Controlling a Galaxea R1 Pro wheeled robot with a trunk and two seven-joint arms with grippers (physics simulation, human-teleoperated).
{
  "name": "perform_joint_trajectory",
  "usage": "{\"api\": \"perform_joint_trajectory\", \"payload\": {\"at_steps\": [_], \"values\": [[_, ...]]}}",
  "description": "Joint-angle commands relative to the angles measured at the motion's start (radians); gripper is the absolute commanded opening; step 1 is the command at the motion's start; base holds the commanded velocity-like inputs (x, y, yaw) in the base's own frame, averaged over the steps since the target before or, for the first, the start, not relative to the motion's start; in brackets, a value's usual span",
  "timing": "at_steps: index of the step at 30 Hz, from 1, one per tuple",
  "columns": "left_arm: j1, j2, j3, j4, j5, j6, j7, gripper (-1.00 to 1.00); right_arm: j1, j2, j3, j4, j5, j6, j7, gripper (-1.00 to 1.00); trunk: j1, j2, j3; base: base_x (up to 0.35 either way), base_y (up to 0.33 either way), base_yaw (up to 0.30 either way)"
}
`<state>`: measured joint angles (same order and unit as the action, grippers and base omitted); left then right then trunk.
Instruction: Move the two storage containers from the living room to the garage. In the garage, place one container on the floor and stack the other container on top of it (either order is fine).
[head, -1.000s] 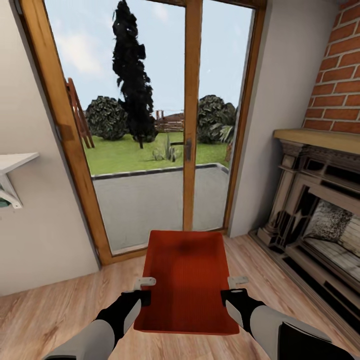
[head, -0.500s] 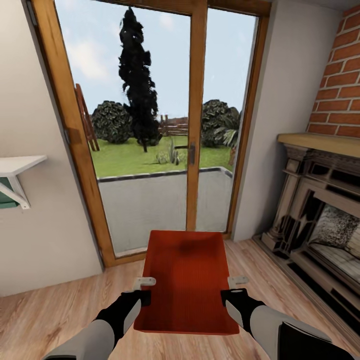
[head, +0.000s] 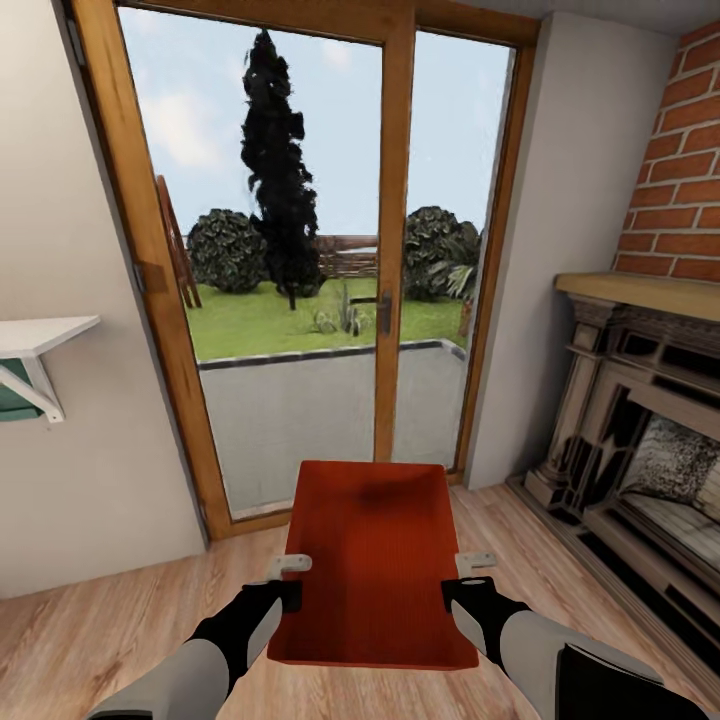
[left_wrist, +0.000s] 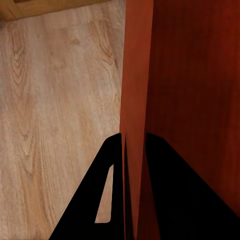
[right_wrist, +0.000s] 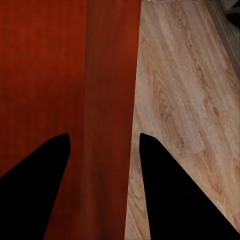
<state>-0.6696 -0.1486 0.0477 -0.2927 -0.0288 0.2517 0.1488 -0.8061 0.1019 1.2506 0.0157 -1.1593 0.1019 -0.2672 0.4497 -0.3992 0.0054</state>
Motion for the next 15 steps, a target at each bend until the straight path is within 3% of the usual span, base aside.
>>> {"api": "perform_joint_trajectory", "payload": {"at_steps": [1, 15], "values": [[0.001, 0.0, 0.006, 0.001, -0.019, 0.008, 0.017, -1.0, -0.001, 0.001, -0.017, -0.002, 0.001, -0.059, 0.003, -1.0, 0.0, -0.001, 0.0, 0.0, 0.0, 0.0], [0.001, 0.0, 0.006, 0.001, -0.019, 0.008, 0.017, -1.0, -0.001, 0.001, -0.017, -0.002, 0.001, -0.059, 0.003, -1.0, 0.0, -0.001, 0.0, 0.0, 0.0, 0.0]]}}
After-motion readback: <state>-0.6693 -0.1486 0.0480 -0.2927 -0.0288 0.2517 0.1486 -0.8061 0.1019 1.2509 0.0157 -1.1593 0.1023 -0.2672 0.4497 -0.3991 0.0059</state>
